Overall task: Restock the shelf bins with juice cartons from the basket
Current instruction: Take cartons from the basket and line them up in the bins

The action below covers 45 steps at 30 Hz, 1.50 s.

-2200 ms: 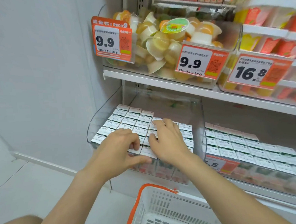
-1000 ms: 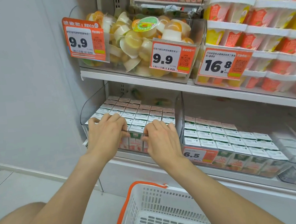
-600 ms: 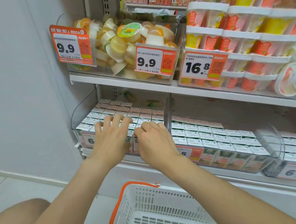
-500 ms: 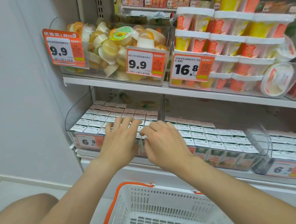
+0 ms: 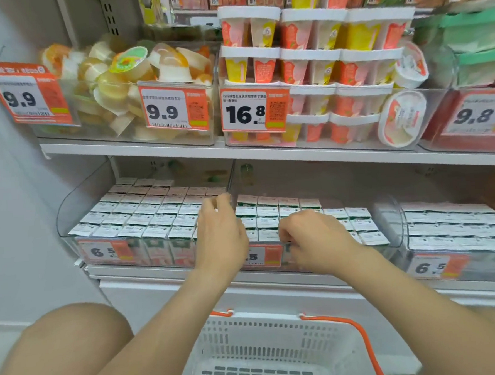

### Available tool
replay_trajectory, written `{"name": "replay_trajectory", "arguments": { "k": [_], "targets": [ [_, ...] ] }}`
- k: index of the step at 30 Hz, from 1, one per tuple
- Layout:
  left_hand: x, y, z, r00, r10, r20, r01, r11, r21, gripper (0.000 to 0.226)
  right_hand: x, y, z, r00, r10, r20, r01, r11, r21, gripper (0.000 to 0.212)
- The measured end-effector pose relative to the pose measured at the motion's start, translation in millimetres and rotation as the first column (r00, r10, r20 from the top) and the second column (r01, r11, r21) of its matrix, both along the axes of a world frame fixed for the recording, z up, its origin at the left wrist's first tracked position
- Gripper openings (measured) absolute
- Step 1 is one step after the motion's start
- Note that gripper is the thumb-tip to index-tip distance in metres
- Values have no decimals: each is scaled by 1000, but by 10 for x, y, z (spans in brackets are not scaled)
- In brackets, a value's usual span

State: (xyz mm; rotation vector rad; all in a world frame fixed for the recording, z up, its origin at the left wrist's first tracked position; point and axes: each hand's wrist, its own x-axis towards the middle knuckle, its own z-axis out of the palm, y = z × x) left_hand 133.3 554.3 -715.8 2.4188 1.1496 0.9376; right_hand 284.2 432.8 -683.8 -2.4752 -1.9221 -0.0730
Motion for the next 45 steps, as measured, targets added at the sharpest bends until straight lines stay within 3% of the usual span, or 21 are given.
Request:
{"name": "replay_trajectory", "arguments": {
  "k": [5, 14, 21, 24, 29, 30, 32, 35, 39, 45],
  "targets": [
    [112, 122, -19, 990, 100, 99, -81, 980, -180, 25, 24, 0, -34, 1000, 23, 12, -23, 1000, 2, 20],
    [131, 143, -107, 983, 85, 160, -65, 990, -129, 35, -47, 4, -32, 998, -36, 46, 36, 999, 6, 22],
    [137, 75, -71, 994, 51, 100, -40, 993, -115, 44, -65, 5, 59, 997, -58, 53, 58, 998, -14, 25],
    [97, 95, -29, 997, 28, 68, -20, 992, -122, 46, -36, 24, 123, 999, -31, -35, 29, 998, -56, 24],
    [17, 126, 77, 996, -67, -53, 58, 987, -152, 36, 154, 181, 233, 888, -102, -448, 130, 991, 32, 28],
    [2, 125, 97, 992, -97, -83, 83, 983, -163, 38, 183, 257, 216, 881, -106, -462, 159, 984, 78, 29],
    [-38, 134, 118, 972, -168, -163, 132, 968, -212, 73, 222, 442, 141, 906, -122, -405, 188, 974, 127, 31],
    [-63, 137, 162, 930, -164, -329, 111, 979, -173, 113, 266, 760, 13, 955, -140, -260, 149, 989, 14, 39],
    [-8, 145, 201, 918, -124, -376, 85, 989, -117, 112, 405, 1094, -34, 952, -85, -295, 54, 992, -110, 74],
    [40, 155, 185, 937, -120, -327, 76, 987, -145, 109, 514, 1435, -211, 856, -113, -504, 98, 994, -56, 54]
  ]
}}
